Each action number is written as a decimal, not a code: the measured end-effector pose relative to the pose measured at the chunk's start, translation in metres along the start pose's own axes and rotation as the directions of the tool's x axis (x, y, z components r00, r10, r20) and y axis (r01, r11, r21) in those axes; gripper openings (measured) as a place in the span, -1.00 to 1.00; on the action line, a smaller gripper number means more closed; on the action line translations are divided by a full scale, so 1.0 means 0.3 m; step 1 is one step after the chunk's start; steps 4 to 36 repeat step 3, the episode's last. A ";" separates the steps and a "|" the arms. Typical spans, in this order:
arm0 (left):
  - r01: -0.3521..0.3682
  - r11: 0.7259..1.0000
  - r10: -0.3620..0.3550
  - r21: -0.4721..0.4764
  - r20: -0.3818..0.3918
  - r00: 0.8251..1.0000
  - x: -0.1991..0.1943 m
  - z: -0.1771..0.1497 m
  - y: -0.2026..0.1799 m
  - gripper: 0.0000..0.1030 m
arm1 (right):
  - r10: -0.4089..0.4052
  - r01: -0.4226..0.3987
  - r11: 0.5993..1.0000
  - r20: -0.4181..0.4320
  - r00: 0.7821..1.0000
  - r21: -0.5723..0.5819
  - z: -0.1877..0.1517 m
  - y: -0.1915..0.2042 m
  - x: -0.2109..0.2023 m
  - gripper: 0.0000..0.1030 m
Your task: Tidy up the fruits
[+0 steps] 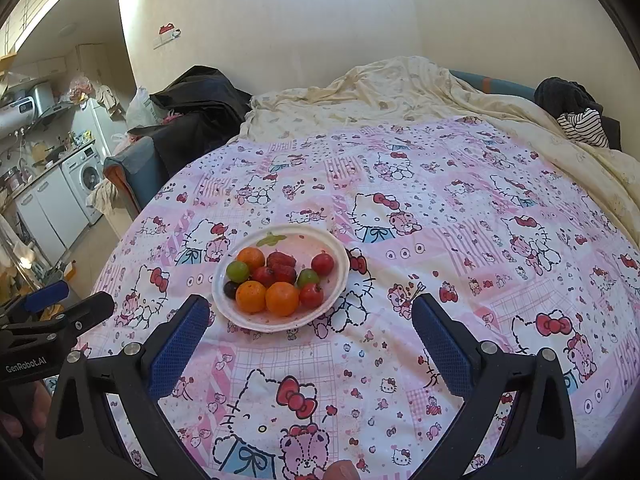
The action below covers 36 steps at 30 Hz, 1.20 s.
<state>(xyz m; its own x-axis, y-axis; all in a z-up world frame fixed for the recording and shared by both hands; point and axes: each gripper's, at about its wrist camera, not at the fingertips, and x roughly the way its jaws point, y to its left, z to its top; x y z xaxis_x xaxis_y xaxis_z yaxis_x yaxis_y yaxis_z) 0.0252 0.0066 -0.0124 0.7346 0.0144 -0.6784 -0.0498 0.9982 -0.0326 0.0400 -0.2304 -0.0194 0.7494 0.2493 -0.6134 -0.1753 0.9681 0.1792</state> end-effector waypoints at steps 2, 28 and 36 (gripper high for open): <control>0.003 1.000 -0.003 -0.010 -0.009 1.000 0.005 -0.003 0.003 1.00 | 0.000 0.000 1.000 0.000 1.000 0.001 0.000 0.000 0.000 1.00; 0.014 1.000 -0.014 -0.022 -0.019 1.000 0.008 -0.005 0.008 1.00 | 0.000 0.000 1.000 0.000 1.000 0.001 -0.001 0.001 0.001 1.00; 0.014 1.000 -0.014 -0.022 -0.019 1.000 0.008 -0.005 0.008 1.00 | 0.000 0.000 1.000 0.000 1.000 0.001 -0.001 0.001 0.001 1.00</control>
